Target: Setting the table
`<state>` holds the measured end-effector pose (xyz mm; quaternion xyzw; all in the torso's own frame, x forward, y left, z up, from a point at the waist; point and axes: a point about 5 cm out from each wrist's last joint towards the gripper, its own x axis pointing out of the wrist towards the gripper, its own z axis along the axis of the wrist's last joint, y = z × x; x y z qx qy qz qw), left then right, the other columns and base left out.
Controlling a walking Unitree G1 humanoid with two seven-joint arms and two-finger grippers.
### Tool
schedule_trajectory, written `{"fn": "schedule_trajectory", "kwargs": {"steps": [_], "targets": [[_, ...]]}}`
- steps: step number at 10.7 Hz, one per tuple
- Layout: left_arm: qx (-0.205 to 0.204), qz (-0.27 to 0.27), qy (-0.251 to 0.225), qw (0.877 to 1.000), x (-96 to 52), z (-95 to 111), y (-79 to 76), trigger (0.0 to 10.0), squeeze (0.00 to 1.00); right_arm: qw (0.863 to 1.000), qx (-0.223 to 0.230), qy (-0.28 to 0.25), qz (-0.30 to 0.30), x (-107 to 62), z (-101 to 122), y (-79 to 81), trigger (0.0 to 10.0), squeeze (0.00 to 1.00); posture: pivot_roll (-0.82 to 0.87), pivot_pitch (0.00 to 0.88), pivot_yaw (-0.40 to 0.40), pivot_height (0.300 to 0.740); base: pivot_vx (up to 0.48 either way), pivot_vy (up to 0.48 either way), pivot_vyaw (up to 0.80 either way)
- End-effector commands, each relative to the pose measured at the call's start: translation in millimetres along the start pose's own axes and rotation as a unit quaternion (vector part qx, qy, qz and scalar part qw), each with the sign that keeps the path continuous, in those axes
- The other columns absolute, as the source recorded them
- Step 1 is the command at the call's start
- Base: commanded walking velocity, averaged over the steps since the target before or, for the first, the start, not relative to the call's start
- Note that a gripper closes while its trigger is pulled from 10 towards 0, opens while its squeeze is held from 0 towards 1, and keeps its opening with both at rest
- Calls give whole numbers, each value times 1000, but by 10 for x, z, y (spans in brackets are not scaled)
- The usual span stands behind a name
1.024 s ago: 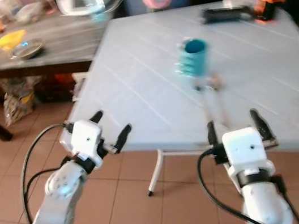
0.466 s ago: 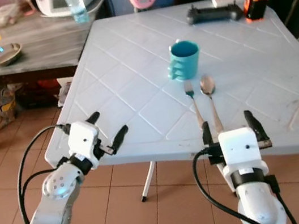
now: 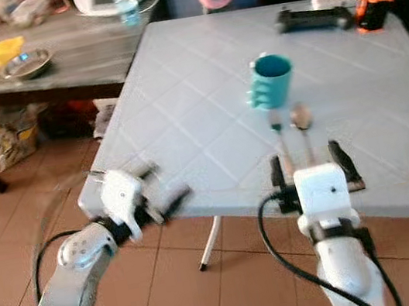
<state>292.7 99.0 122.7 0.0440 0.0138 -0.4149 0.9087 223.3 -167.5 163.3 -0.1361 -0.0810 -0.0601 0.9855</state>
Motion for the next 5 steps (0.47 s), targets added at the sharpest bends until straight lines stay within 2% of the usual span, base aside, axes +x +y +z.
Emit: {"fn": "schedule_trajectory", "kwargs": {"steps": [1,2,3,4,5], "targets": [[-6,-70,22,997,40,53,-45,10000,0,999,31,17,-26,69,-38,-43,10000,0,-42,138,56,740,0,0,0],[-6,-114,34,993,72,81,-68,10000,0,998,46,21,-44,130,-36,-60,10000,0,-44,141,55,740,0,0,0],[-3,-119,26,993,147,166,-35,10000,0,997,57,15,-51,188,-6,-62,10000,0,-44,143,54,740,0,0,0],[-6,-98,15,995,213,240,33,10000,0,997,55,12,-51,222,12,-56,10000,0,-44,143,54,740,0,0,0],[-11,-81,5,997,240,290,78,10000,0,997,55,16,-50,216,3,-56,10000,0,-49,146,54,740,0,0,-781]]}}
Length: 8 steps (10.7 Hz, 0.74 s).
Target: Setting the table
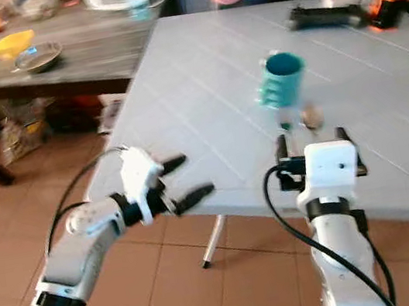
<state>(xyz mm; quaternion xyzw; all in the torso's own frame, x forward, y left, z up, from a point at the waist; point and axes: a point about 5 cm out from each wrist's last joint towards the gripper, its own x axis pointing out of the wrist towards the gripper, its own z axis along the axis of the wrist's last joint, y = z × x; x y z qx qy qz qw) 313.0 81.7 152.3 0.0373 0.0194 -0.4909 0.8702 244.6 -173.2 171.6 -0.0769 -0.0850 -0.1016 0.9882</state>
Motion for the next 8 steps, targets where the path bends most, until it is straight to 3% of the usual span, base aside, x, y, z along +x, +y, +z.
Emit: {"fn": "schedule_trajectory", "kwargs": {"steps": [1,6,8], "targets": [[-8,5,5,1000,-8,-7,32,10000,0,1000,1,13,-6,-17,-36,-25,10000,0,-49,146,54,740,0,0,-781],[2,99,-34,995,33,79,214,10000,0,1000,-3,15,-12,-70,-23,-81,10000,0,-70,157,50,740,0,0,-781],[1,164,-51,985,15,112,339,10000,0,1000,-3,13,-13,-81,-10,-85,10000,0,-72,158,48,740,0,0,-781]]}}
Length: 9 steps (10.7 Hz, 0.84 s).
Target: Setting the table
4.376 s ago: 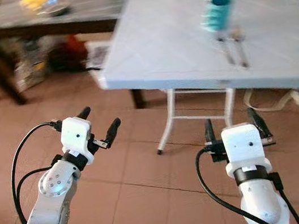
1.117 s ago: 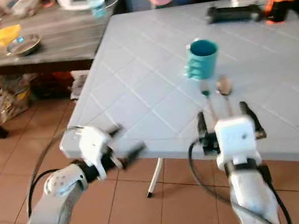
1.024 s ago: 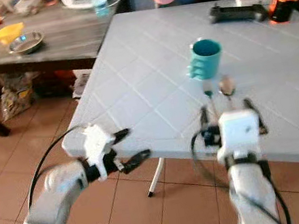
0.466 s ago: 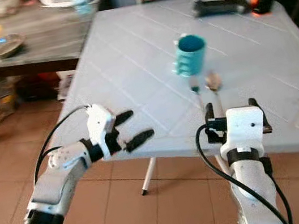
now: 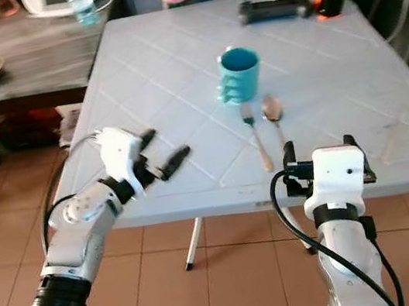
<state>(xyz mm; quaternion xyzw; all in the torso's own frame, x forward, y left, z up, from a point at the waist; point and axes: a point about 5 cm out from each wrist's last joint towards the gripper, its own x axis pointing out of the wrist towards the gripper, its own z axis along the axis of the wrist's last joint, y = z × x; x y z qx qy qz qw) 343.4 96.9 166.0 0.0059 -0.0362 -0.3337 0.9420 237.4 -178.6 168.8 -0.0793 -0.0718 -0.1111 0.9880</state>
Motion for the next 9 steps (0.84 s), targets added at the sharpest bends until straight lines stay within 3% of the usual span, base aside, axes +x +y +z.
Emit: {"fn": "schedule_trajectory", "kwargs": {"steps": [1,3,9], "targets": [[2,27,-4,1000,5,13,57,10000,0,1000,2,-2,-4,-19,19,-21,10000,0,-75,159,47,740,0,0,-781],[-3,43,-9,999,28,30,88,10000,0,1000,3,-10,1,-18,42,-16,10000,0,-75,159,47,740,0,0,0],[-9,45,-10,999,74,15,73,10000,0,1000,-1,-7,1,-40,38,-11,10000,0,-78,160,50,740,0,-346,0]]}}
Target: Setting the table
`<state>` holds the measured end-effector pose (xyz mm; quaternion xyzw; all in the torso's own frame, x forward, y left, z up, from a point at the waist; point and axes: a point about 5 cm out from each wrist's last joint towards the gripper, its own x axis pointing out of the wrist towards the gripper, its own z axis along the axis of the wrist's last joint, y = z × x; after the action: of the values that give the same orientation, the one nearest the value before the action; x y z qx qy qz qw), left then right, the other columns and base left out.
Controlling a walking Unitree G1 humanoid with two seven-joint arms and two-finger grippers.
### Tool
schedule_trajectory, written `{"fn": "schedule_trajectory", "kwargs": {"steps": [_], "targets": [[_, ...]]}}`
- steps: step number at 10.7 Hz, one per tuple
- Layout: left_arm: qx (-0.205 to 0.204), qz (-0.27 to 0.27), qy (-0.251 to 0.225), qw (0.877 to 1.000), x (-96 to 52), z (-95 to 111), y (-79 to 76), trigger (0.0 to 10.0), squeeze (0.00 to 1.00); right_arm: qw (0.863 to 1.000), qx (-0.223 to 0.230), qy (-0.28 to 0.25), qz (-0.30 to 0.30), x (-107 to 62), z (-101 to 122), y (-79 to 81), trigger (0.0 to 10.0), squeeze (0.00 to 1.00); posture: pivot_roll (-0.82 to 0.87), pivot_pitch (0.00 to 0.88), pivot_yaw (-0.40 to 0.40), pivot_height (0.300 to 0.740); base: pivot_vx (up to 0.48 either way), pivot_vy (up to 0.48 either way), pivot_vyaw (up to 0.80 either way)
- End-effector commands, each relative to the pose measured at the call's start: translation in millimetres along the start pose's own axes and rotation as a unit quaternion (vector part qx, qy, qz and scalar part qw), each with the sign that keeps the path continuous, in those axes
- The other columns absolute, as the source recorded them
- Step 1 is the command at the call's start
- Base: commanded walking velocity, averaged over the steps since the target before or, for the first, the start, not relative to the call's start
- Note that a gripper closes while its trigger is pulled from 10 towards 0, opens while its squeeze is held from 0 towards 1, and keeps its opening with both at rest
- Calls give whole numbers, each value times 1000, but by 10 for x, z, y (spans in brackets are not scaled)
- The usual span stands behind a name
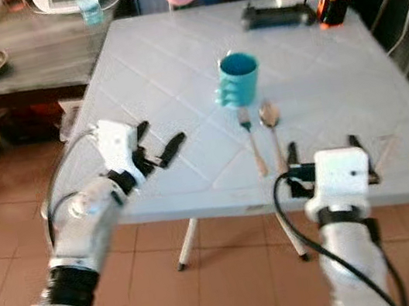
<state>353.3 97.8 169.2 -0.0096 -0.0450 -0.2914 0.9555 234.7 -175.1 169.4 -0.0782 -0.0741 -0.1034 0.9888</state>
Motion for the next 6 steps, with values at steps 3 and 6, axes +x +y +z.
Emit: {"fn": "schedule_trajectory", "kwargs": {"steps": [3,6], "targets": [[4,5,7,1000,-3,-27,18,10000,0,1000,0,-4,-2,-5,18,-24,10000,0,-77,161,50,740,0,-125,0],[42,46,24,998,-138,-32,231,10000,0,999,15,-12,35,34,49,82,10000,0,-56,152,53,740,0,0,0]]}}
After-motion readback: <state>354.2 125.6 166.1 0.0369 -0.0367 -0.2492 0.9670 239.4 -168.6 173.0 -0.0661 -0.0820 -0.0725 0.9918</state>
